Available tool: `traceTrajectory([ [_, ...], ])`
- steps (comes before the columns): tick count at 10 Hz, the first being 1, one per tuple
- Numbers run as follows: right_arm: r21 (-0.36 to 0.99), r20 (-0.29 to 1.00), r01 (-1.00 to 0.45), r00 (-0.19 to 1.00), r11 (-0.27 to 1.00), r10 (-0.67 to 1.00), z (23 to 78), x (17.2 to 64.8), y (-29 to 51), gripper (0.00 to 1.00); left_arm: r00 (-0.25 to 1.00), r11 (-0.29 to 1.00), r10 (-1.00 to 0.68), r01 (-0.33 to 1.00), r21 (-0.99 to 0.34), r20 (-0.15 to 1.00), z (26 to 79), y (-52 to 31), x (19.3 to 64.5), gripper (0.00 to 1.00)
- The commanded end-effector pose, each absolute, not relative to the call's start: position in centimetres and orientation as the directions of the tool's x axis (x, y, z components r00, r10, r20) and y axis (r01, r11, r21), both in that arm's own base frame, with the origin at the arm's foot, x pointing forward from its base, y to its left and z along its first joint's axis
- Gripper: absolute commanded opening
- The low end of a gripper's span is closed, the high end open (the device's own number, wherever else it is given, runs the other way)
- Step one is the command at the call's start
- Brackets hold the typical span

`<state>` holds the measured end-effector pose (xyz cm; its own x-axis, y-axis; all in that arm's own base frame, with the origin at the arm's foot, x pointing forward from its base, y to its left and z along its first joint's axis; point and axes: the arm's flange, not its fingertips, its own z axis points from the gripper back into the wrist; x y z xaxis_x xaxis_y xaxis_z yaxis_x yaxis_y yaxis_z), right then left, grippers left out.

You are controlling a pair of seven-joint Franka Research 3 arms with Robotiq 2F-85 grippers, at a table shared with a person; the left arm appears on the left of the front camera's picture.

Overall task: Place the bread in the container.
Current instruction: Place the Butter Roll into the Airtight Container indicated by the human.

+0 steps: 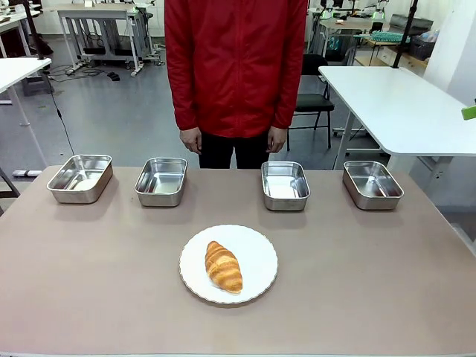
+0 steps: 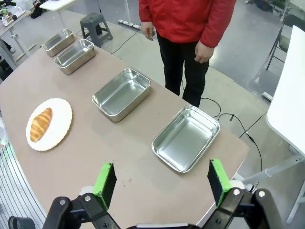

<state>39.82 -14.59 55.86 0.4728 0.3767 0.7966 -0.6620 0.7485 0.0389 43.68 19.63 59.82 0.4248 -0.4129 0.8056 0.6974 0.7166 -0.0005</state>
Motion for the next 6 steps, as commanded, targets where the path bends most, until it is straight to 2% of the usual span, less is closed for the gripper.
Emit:
traceTrajectory([
  [1,0.037,0.805,-0.669,0.461,0.743,0.374,55.98,39.67,-14.63,1.0,0.412,0.705,-0.424,0.709,0.008,0.806,59.82,19.59,43.57,1.0],
  [6,0.037,0.805,-0.669,0.461,0.743,0.374,55.98,39.67,-14.63,1.0,0.412,0.705,-0.424,0.709,0.008,0.806,59.82,19.59,43.57,1.0],
])
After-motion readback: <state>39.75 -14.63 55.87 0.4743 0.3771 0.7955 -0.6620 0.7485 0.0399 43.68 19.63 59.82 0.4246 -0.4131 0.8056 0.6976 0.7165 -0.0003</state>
